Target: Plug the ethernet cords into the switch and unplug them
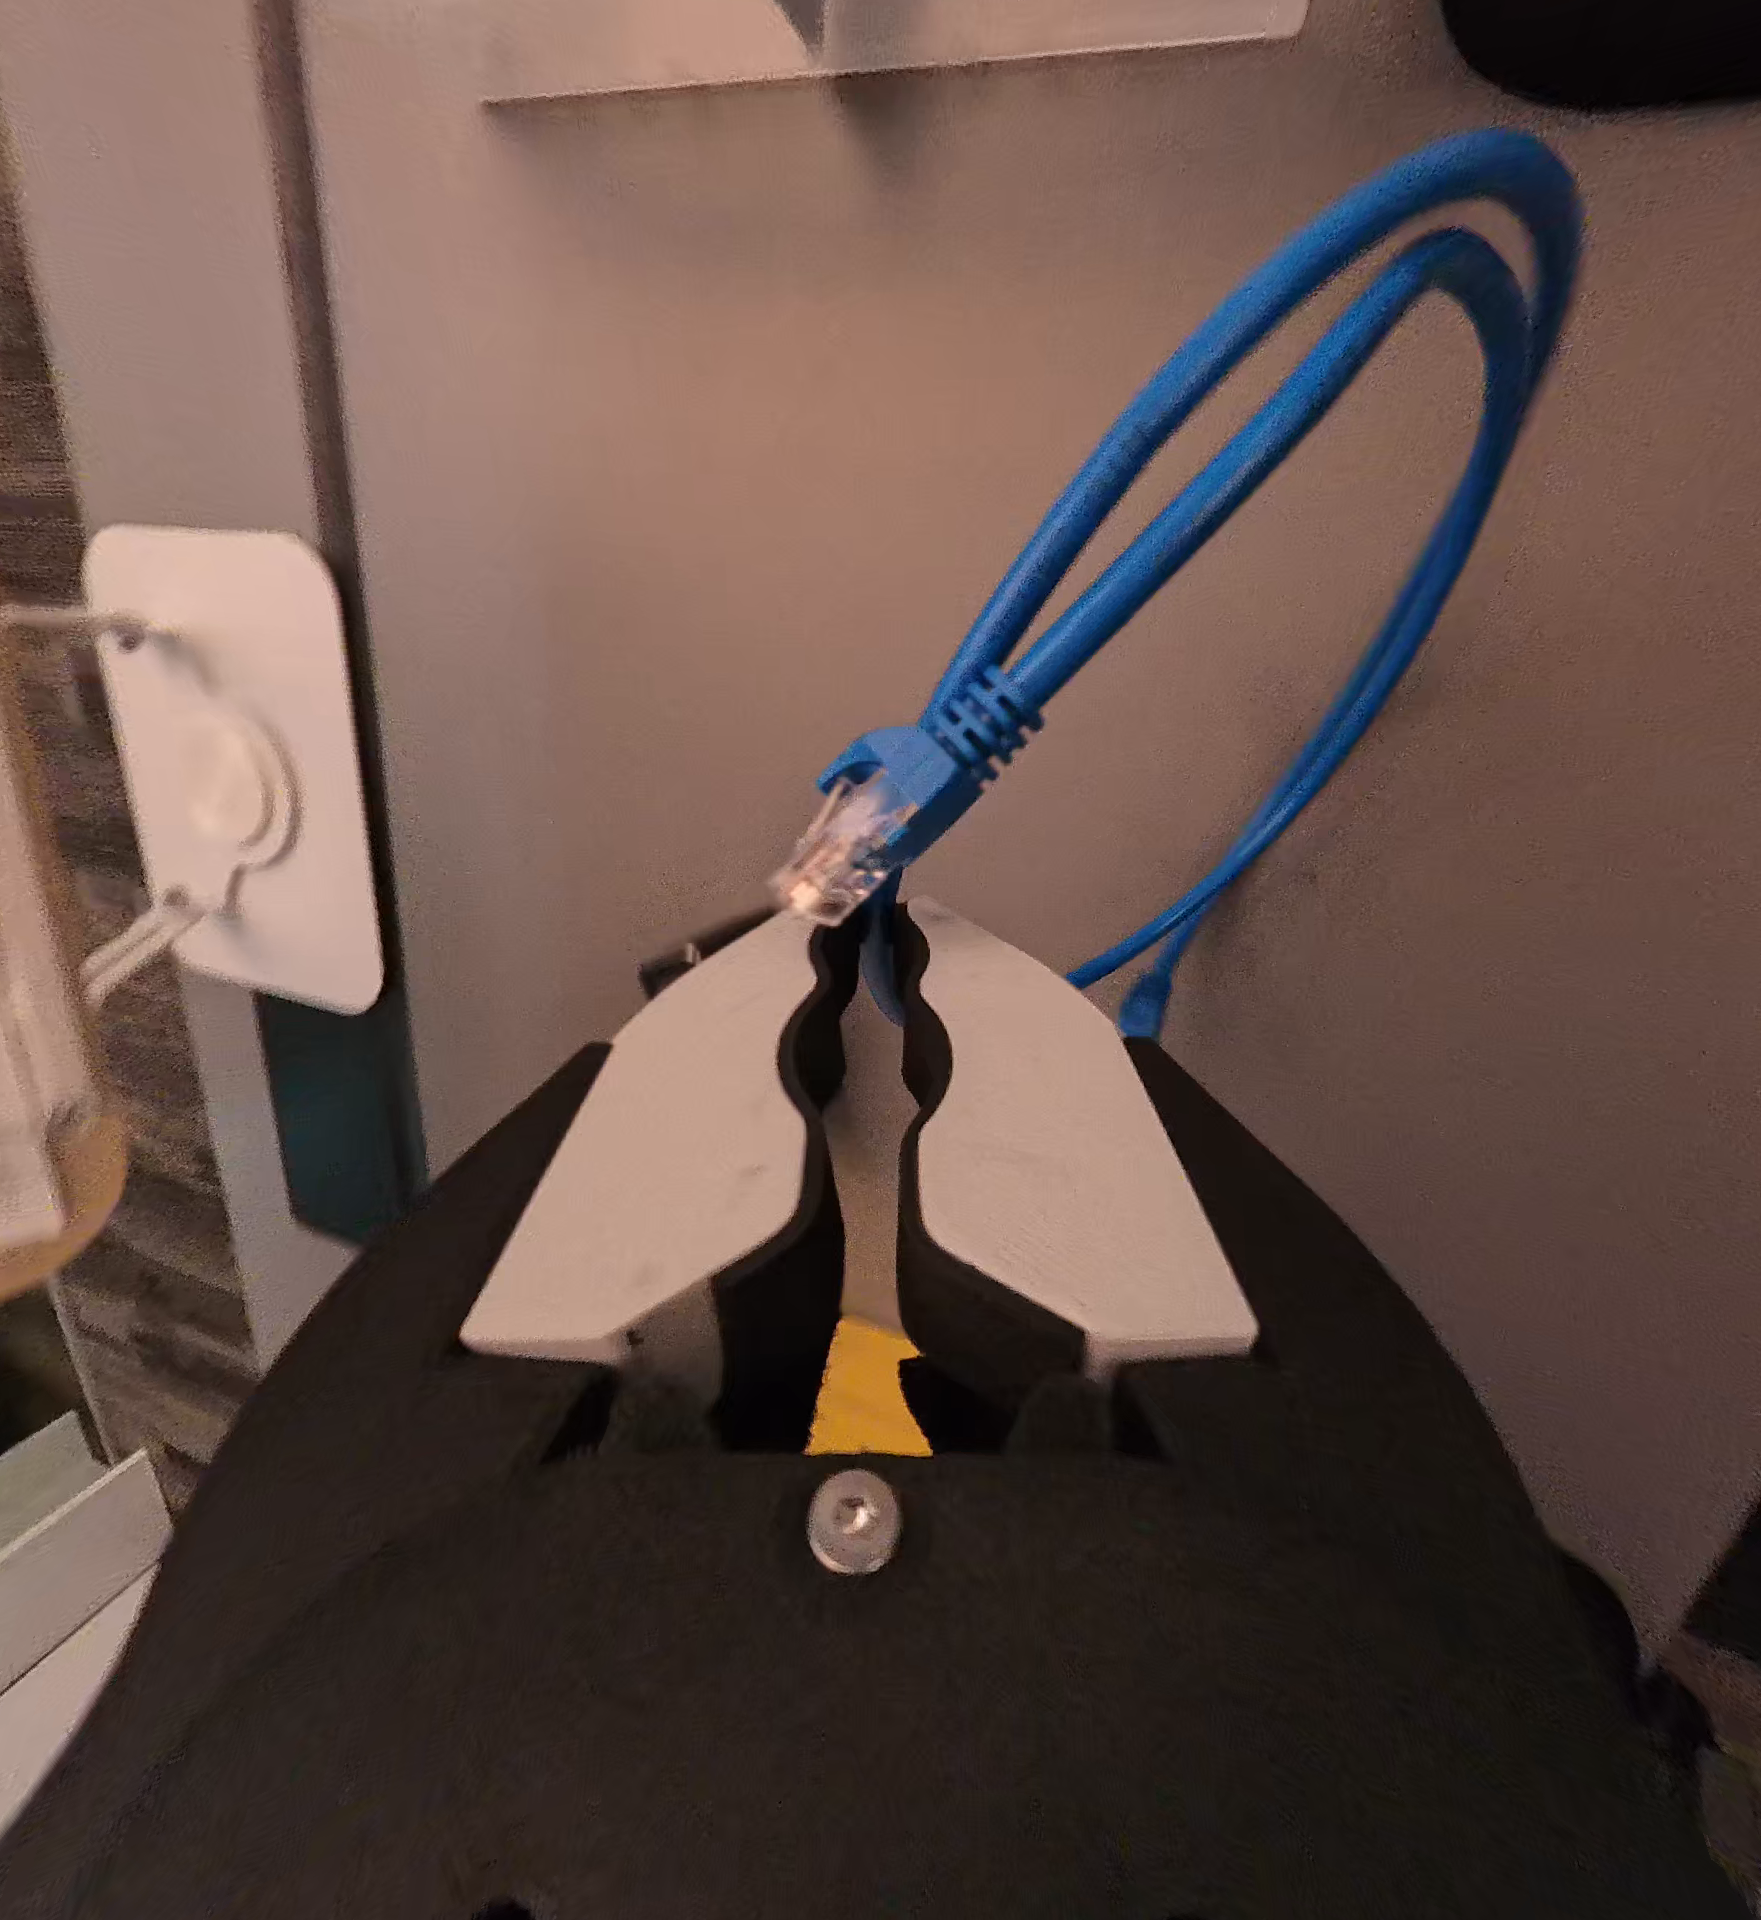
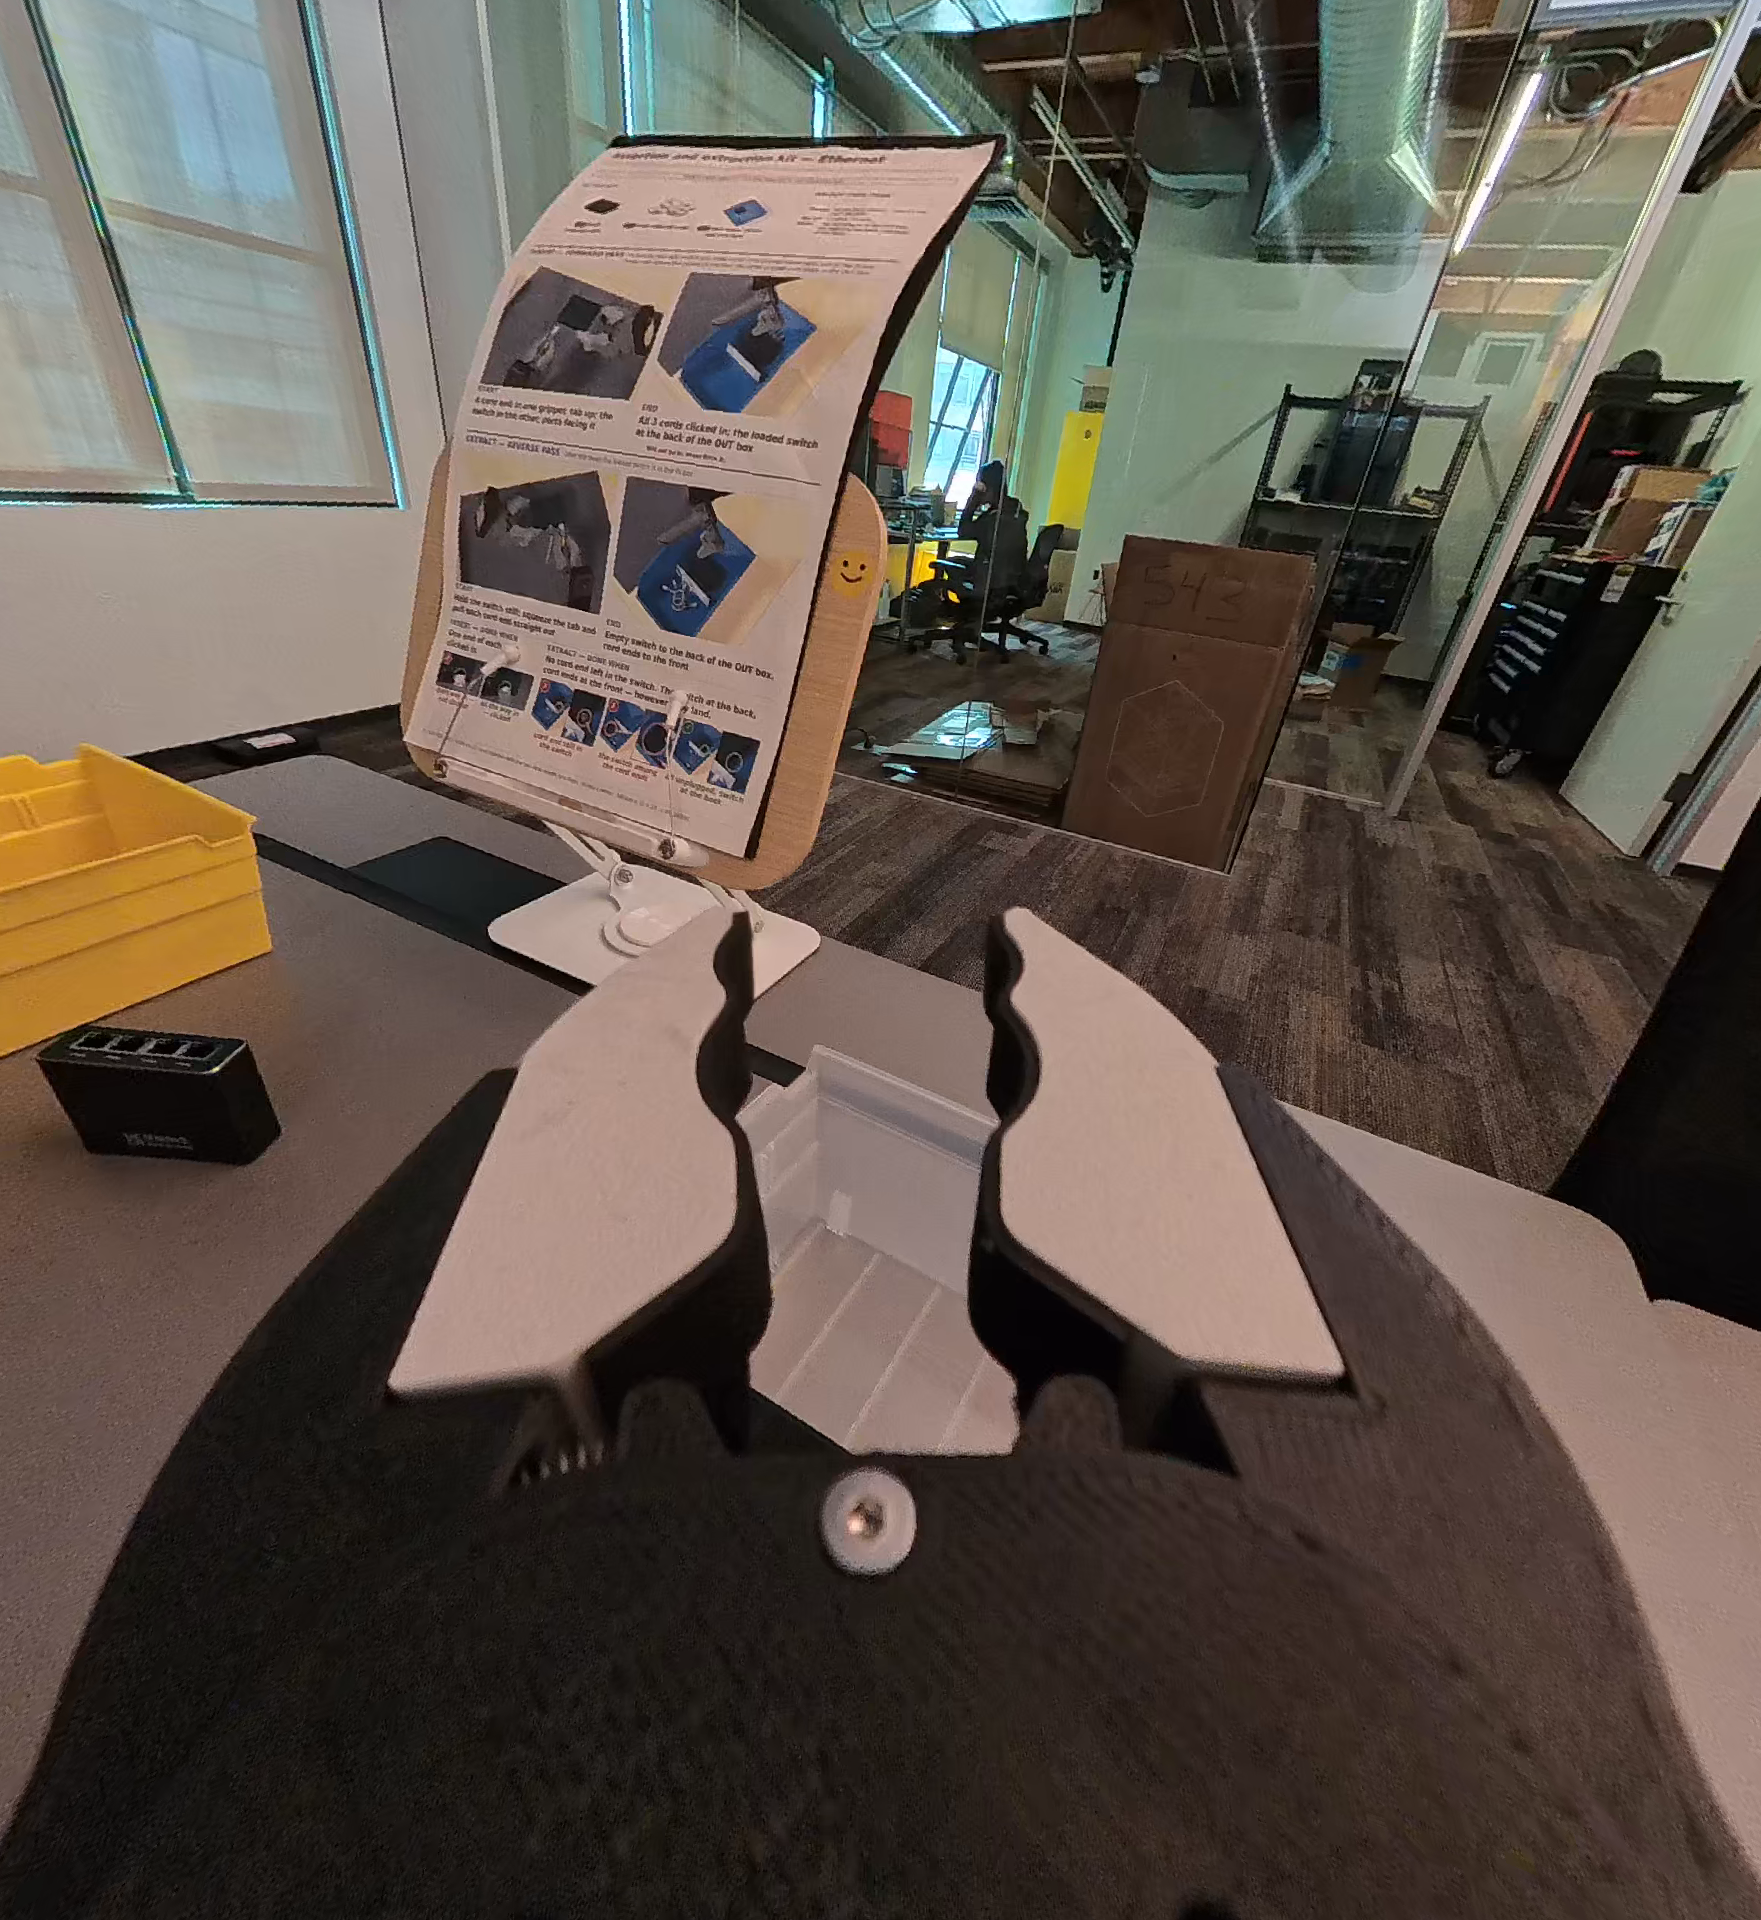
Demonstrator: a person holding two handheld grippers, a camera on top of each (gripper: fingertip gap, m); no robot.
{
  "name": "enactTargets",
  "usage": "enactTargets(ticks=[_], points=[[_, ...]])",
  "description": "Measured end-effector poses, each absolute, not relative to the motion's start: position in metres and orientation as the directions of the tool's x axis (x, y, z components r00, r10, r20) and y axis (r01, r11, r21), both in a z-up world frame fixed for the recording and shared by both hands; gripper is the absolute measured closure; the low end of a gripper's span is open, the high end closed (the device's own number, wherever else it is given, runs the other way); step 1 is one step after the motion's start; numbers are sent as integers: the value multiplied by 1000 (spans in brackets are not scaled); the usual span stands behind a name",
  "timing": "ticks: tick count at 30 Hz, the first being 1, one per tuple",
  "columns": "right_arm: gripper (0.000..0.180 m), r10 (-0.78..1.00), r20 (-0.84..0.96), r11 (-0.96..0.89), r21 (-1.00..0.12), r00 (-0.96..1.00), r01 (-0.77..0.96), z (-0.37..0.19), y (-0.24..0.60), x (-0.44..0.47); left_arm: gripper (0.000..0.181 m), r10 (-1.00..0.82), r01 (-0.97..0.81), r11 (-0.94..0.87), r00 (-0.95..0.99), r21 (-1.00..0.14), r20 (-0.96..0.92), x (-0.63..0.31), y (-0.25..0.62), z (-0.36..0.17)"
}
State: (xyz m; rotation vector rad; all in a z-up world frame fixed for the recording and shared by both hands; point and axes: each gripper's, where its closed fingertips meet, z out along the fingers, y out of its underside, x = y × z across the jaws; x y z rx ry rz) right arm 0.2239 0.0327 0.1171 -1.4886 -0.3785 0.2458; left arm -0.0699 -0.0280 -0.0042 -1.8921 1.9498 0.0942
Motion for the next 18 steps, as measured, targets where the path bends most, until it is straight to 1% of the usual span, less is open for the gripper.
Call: enactTargets(ticks=[1, 3, 6, 10, 12, 13, 14, 16, 18], points=[[137, 384, 94, 71, -995, 919, 72, 116, 33, 225, 175, -946, -972, 66, 11, -227, -323, -55, -18, -19], [137, 380, 90, 67, -995, 921, 70, 115, 33, 228, 175, -955, -982, 21, 37, -190, -295, -33, 7, -46], [137, 378, 83, 67, -996, 922, 62, 115, 33, 230, 175, -977, -986, -72, 100, -149, -188, -14, 34, -86], [137, 380, 73, 67, -996, 922, 51, 114, 33, 233, 175, -981, -978, -177, 184, -107, -61, -14, 53, -133], [137, 380, 71, 65, -997, 922, 50, 113, 34, 234, 175, -977, -970, -197, 206, -140, -48, -14, 58, -144], [137, 380, 70, 64, -997, 922, 49, 112, 34, 234, 168, -974, -964, -208, 220, -166, -58, -15, 60, -144], [137, 380, 69, 64, -997, 922, 48, 112, 34, 235, 155, -967, -955, -222, 241, -196, -80, -16, 64, -140], [137, 377, 66, 61, -997, 924, 47, 111, 35, 236, 151, -949, -926, -240, 287, -293, -129, -20, 70, -118], [137, 376, 67, 58, -997, 924, 48, 110, 35, 236, 140, -933, -873, -242, 330, -424, -147, -29, 63, -81]])
